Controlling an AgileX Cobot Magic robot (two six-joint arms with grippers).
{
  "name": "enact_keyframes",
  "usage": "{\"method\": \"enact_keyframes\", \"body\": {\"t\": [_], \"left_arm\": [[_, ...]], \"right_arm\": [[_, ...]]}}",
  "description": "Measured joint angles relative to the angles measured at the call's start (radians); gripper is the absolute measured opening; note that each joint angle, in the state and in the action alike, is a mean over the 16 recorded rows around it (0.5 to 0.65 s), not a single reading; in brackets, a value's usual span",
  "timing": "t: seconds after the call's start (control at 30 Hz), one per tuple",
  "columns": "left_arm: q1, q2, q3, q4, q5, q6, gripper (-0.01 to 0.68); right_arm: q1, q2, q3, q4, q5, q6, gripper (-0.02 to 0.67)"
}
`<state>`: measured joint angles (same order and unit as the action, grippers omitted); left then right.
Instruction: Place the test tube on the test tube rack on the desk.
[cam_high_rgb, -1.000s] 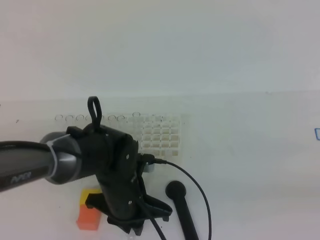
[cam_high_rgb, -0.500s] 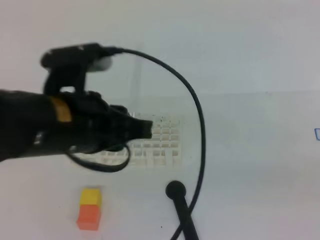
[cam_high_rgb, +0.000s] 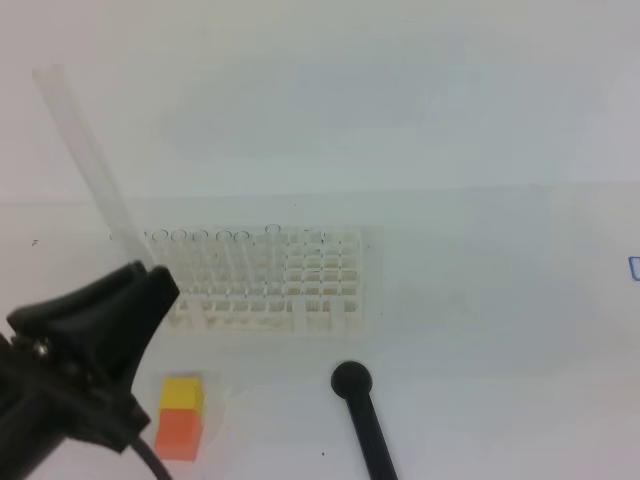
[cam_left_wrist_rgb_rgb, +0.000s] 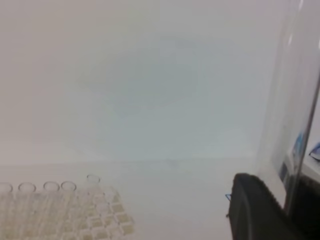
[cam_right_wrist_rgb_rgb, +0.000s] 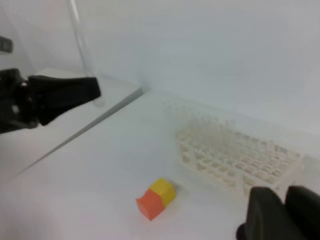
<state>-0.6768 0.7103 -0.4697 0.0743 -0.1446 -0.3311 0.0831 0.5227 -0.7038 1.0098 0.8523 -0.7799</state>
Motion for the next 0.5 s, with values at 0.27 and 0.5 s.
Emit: {"method": "enact_keyframes", "body": {"t": [0.27, 0.5], "left_arm": [[0.000, -0.043, 0.183, 0.069, -0.250, -0.012, 0.107], [0.000, -0.043, 0.223, 0.146, -0.306, -0.027, 0.107]], "right_arm": [[0.007, 0.119, 0.000, 0.192, 0.063, -0.242, 0.241], [0.076, 0.237, -0.012, 0.294, 0.037, -0.438, 0.311]]}}
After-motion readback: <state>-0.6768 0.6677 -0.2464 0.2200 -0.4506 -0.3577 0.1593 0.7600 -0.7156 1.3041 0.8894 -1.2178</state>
